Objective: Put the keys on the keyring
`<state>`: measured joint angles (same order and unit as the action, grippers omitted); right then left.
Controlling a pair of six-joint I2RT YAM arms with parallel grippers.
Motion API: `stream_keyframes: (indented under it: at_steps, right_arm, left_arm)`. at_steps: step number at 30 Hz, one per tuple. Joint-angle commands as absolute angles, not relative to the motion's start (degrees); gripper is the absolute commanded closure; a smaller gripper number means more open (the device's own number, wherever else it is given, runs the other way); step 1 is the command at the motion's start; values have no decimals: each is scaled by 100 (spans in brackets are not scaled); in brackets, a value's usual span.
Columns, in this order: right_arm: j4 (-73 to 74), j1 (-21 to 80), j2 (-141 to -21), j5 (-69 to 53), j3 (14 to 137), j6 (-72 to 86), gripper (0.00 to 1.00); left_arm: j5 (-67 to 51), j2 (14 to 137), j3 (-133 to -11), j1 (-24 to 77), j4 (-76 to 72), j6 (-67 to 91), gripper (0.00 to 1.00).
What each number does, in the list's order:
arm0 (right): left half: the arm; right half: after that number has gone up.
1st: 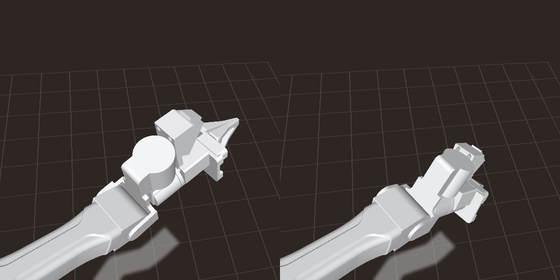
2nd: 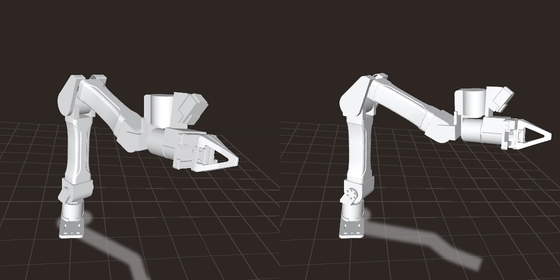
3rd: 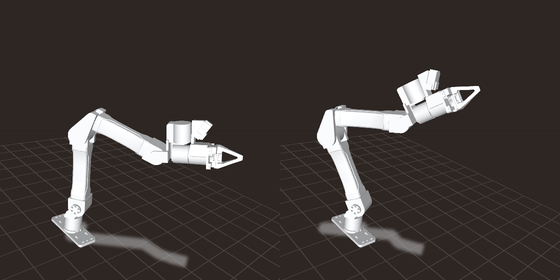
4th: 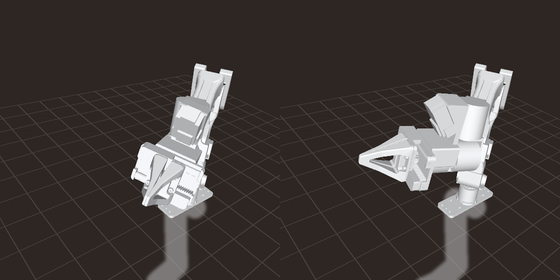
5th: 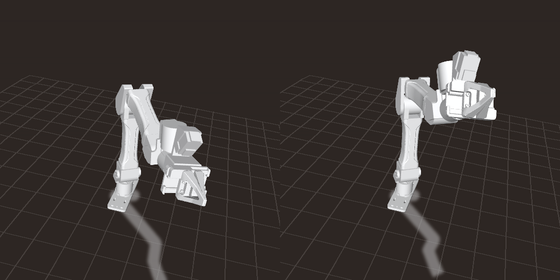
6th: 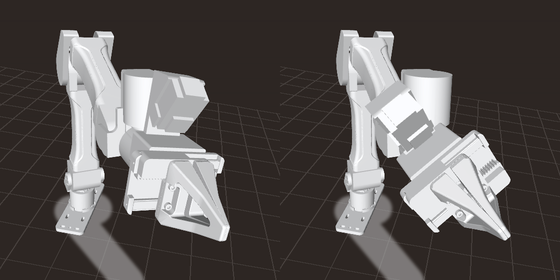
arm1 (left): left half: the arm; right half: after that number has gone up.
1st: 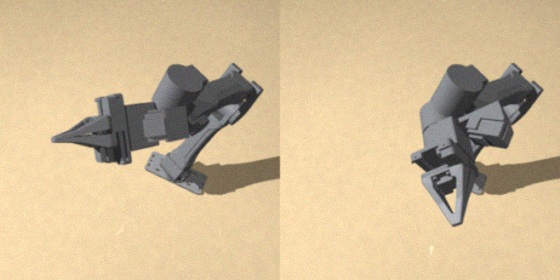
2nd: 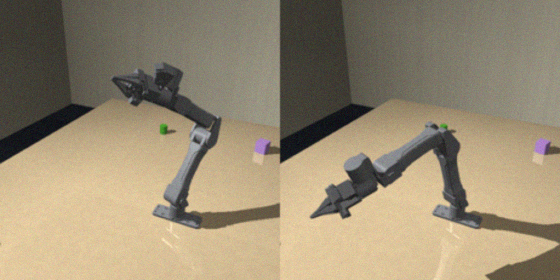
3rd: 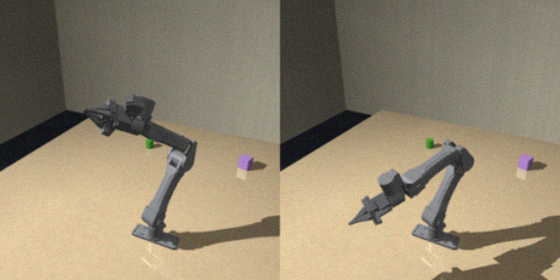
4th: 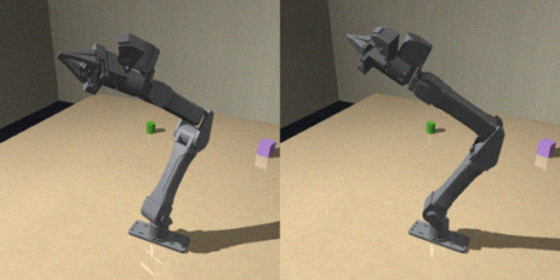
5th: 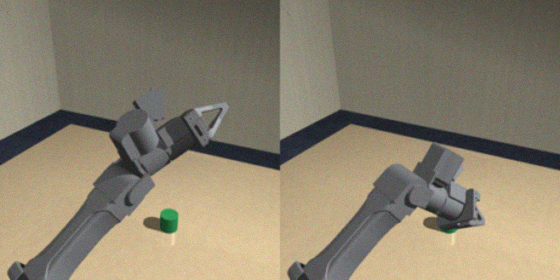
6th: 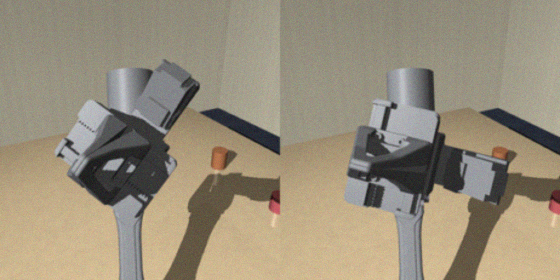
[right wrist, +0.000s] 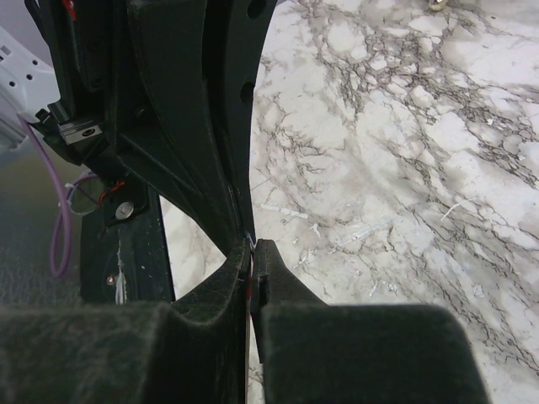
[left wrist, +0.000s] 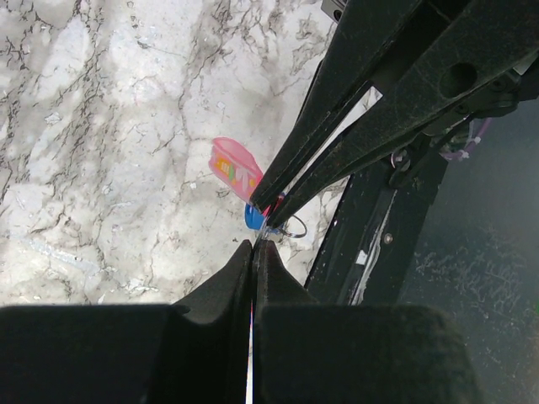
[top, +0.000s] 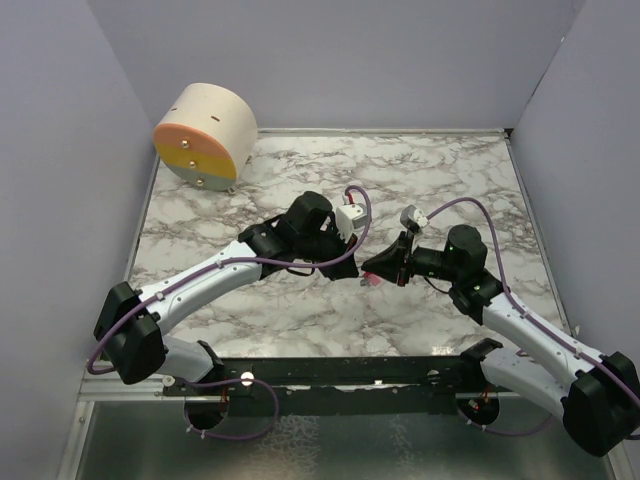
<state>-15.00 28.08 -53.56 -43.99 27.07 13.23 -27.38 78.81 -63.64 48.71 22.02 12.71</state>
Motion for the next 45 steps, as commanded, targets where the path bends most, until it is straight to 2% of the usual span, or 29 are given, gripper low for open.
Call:
stream_keyframes:
  at_steps: [1, 3, 11, 14, 22, 25, 33, 34, 37, 38, 45]
  right_arm:
    - [-1551, 2819, -5308, -4304, 2637, 1299, 99]
    - [-1547, 2813, -5340, -4359, 2654, 1293, 99]
    - [-1546, 2815, -5395, -4453, 2669, 1297, 85]
    - [-1547, 2812, -5396, -4452, 2672, 1293, 84]
    - [-1562, 2815, -5431, -4511, 2671, 1289, 85]
    - [-1565, 2814, -5416, -4512, 2664, 1286, 99]
    - [-1604, 2818, -5285, -4356, 2602, 1339, 99]
    - [-1608, 2820, -5266, -4317, 2587, 1361, 99]
    - [-1600, 2817, -5248, -4220, 2571, 1396, 99]
    - [-1604, 2812, -5255, -4200, 2575, 1407, 99]
    - [-1653, 2816, -5156, -3958, 2504, 1555, 99]
  left_arm:
    - [-2758, 7620, -6559, 4934, 1840, 1314, 100]
    - [-2829, 7625, -6556, 4939, 1792, 1294, 100]
    - [-2927, 7663, -6624, 4939, 1782, 1274, 100]
    - [-2959, 7652, -6639, 4939, 1777, 1274, 100]
    - [-2970, 7657, -6669, 4938, 1786, 1266, 100]
    - [-2945, 7676, -6665, 4939, 1779, 1259, 100]
    - [-2733, 7715, -6704, 4928, 1774, 1296, 100]
    - [-2705, 7707, -6696, 4932, 1765, 1307, 99]
    - [-2666, 7633, -6644, 4929, 1663, 1318, 83]
    - [-2658, 7591, -6605, 4932, 1605, 1318, 80]
    - [-2400, 7229, -6309, 4931, 1180, 1355, 72]
